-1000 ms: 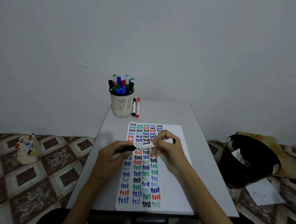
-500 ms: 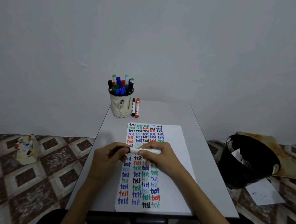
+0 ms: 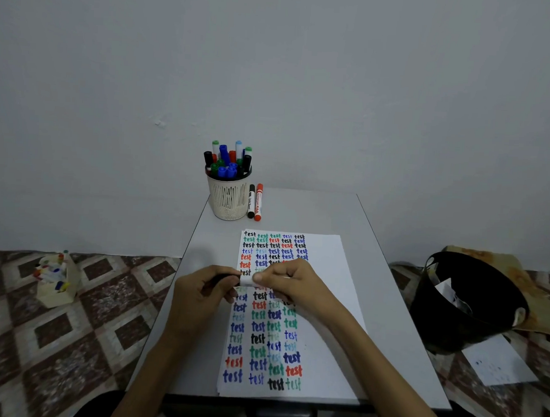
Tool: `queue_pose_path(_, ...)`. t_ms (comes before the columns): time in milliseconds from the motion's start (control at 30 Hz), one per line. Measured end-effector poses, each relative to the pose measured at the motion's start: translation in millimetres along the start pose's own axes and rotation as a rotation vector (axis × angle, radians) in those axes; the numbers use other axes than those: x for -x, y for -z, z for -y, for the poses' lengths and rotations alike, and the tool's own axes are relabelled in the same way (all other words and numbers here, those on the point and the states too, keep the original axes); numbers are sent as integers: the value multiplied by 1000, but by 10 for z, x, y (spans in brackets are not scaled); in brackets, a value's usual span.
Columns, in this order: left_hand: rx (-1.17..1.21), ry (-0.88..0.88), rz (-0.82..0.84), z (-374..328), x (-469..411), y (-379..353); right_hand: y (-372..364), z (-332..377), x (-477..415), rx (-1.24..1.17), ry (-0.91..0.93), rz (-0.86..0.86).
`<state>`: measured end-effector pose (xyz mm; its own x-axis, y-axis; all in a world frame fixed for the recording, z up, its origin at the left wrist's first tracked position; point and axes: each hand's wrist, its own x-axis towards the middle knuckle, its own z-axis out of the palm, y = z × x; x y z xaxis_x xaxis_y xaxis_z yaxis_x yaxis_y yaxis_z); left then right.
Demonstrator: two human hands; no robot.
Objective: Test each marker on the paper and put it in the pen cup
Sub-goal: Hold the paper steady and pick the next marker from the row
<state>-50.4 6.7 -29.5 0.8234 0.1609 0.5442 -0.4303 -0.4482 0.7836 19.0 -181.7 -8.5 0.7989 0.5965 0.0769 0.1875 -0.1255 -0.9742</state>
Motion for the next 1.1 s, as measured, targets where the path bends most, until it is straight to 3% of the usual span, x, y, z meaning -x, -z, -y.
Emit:
queue_pose_path(133,3,-14,-14,-7,-11,-32,117,126,-51,146,24,45)
queue_pose_path(367,-51,72,-80,9,4,-62,17,282,-261,784,193,108)
queue_pose_path(467,-142,153,16,61,1,-103,49,374,-463,1023,172,9)
queue_pose_path(567,-405,204,135,189,-16,-152,128,516,-742,907,161,-186)
queue_pose_path(633,-557,188,195,237,-11,-176,168,673,-954,796,254,-334)
queue_pose_path(867,-686,171,228,285,-22,-196,161,1305,-1696,457,602,-685)
queue_pose_path(1100,-707,180,227,271,-26,-186,94,1111,-2243,604,557,-664)
